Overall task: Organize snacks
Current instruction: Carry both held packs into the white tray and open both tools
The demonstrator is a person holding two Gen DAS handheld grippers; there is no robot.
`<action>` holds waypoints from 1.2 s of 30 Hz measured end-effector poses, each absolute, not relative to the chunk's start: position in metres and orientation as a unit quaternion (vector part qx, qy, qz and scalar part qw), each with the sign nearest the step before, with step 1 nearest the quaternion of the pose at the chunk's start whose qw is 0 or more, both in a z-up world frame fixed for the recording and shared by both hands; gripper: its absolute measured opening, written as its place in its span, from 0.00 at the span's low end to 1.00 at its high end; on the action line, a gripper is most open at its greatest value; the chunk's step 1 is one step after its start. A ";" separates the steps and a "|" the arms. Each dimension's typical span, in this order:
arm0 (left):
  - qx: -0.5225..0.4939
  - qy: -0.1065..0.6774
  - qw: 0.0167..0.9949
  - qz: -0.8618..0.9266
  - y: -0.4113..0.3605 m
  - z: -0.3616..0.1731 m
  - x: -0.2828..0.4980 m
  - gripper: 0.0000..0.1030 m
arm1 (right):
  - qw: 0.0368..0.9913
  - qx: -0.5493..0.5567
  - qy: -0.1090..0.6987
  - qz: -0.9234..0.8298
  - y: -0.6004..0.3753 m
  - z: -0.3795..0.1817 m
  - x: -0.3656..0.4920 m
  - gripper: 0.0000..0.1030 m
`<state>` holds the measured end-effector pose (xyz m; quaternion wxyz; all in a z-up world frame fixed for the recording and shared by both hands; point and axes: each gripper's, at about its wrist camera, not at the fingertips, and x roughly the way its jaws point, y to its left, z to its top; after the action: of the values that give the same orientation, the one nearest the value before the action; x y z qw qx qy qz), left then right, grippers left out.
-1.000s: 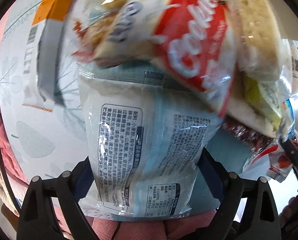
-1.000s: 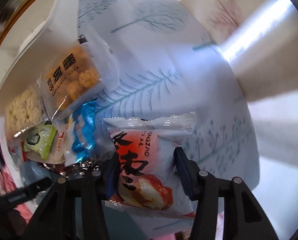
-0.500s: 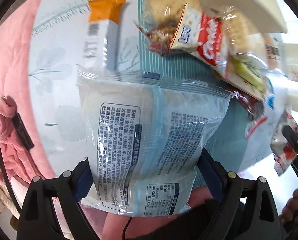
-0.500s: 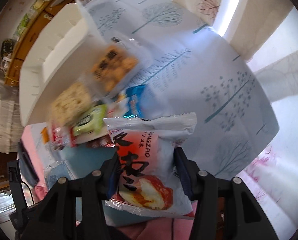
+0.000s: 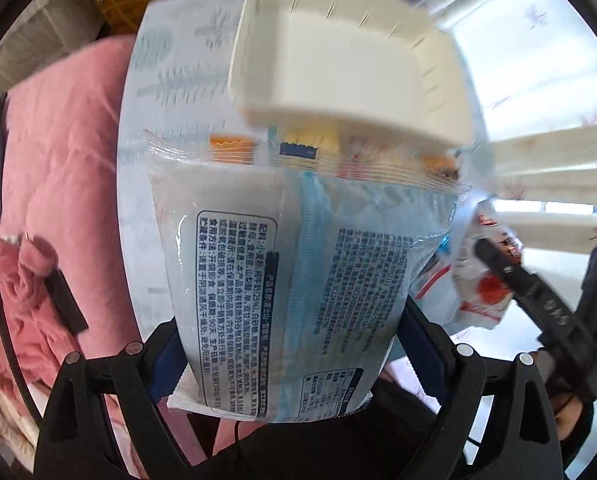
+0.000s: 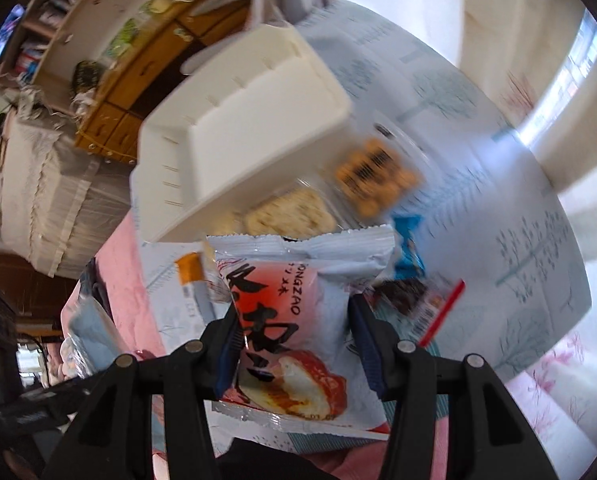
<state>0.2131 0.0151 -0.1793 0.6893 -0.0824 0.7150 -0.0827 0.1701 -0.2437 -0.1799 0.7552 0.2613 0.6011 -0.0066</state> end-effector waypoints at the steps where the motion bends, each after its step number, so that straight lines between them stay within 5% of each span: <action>1: -0.084 0.710 0.694 -0.085 0.015 -0.168 0.218 0.89 | 0.760 0.257 0.597 -0.001 -0.241 -0.176 0.175 0.50; 13: -0.143 0.656 0.740 -0.051 0.021 -0.118 0.294 0.90 | 0.816 0.194 0.542 0.046 -0.228 -0.148 0.240 0.50; 31: -0.195 0.646 0.738 0.007 -0.004 -0.188 0.371 0.91 | 0.813 0.148 0.549 0.126 -0.241 -0.193 0.315 0.52; 33: -0.197 0.649 0.735 0.008 -0.006 -0.193 0.373 0.93 | 0.804 0.154 0.559 0.132 -0.242 -0.201 0.319 0.71; 36: -0.191 0.640 0.744 0.009 -0.008 -0.190 0.374 0.97 | 0.802 0.170 0.557 0.132 -0.246 -0.204 0.318 0.77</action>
<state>0.3744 -0.0076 -0.1897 0.7442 -0.1913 0.6400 0.0086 0.3185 -0.2465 -0.2044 0.8022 0.1696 0.5569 0.1325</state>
